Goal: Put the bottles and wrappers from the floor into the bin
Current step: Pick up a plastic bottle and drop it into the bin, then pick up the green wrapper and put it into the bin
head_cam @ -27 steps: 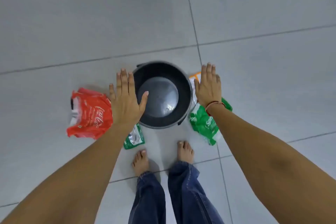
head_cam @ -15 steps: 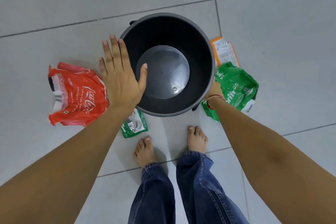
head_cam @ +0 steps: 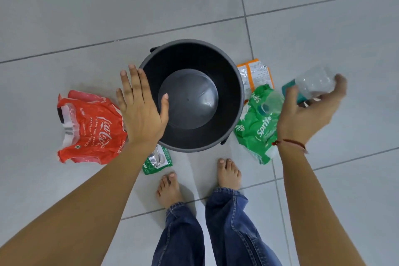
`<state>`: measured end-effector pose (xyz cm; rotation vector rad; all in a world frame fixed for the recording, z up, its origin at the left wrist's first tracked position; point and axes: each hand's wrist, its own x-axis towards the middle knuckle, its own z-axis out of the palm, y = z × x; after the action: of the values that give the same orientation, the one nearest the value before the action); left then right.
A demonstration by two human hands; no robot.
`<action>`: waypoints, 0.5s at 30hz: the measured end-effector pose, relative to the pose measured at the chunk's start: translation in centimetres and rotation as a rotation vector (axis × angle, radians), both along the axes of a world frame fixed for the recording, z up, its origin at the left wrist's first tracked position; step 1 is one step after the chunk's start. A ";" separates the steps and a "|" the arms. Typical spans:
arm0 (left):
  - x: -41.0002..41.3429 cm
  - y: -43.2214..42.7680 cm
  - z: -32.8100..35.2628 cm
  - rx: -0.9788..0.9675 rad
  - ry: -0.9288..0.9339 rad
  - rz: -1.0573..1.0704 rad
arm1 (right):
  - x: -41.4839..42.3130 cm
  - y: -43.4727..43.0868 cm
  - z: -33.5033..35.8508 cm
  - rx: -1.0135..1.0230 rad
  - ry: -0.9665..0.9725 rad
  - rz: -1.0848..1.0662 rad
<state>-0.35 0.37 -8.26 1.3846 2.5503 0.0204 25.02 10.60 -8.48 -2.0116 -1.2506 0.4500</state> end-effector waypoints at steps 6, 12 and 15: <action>0.0 0.0 0.1 0.001 -0.021 0.011 | -2.9 -4.3 -0.3 -0.185 0.202 0.174; -0.1 -0.2 -0.2 0.048 -0.040 0.007 | -1.2 -1.7 -5.4 -0.524 -0.012 -0.072; -0.2 -0.2 -0.5 0.072 -0.031 0.010 | 1.5 -1.5 -9.4 -0.961 -0.109 -0.087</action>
<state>-0.51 0.18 -8.79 1.3857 2.5542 0.1351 26.57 9.13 -17.88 -2.8915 -1.0936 1.0541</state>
